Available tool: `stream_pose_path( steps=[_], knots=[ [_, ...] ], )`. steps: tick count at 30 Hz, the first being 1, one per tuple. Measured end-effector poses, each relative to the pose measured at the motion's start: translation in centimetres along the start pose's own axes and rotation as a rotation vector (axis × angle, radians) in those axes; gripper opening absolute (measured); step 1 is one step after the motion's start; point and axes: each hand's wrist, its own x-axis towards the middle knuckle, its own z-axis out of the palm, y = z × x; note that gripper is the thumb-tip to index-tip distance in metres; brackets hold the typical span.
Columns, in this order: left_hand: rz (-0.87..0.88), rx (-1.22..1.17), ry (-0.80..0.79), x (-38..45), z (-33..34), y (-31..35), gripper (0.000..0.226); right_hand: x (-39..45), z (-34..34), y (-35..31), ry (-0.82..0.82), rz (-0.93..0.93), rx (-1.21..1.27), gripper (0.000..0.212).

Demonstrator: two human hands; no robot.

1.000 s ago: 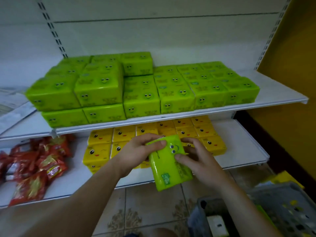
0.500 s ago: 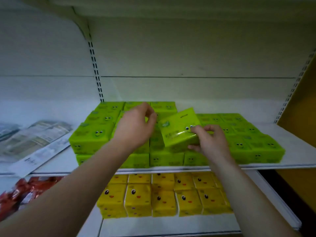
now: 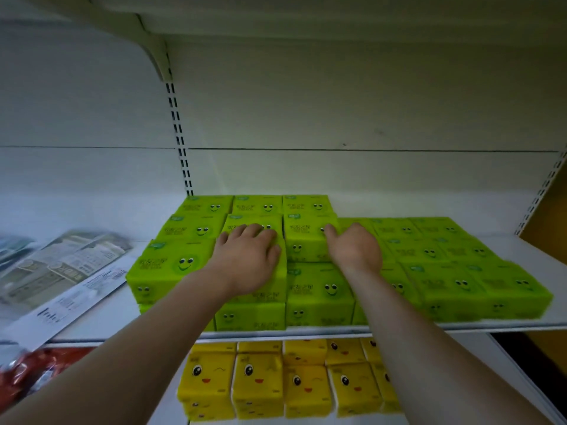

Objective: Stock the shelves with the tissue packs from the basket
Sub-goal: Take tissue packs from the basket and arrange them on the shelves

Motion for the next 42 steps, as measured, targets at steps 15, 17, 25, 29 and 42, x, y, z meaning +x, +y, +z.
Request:
stream_pose_path(
  steps=[15, 17, 25, 29, 42],
  knots=[
    [0.469, -0.625, -0.177, -12.6, 12.6, 22.5, 0.03, -14.6, -11.4, 25.1, 0.239, -0.079, 0.308, 0.025],
    [0.487, -0.639, -0.276, -15.1, 16.0, 24.8, 0.027, -18.1, -11.4, 30.6, 0.196, 0.002, 0.23, 0.018],
    [0.641, -0.477, -0.425, -22.5, 24.5, 29.5, 0.024, -28.9, -2.5, 46.8, -0.398, 0.161, -0.094, 0.037],
    [0.726, -0.479, -0.279, -23.4, 26.7, 28.4, 0.043, -30.1, 3.2, 49.0, -0.545, -0.027, -0.31, 0.076],
    [0.432, -0.704, -0.22, -24.2, 25.8, 25.9, 0.017, -32.7, -2.3, 48.4, -0.249, -0.137, -0.33, 0.066]
  ],
)
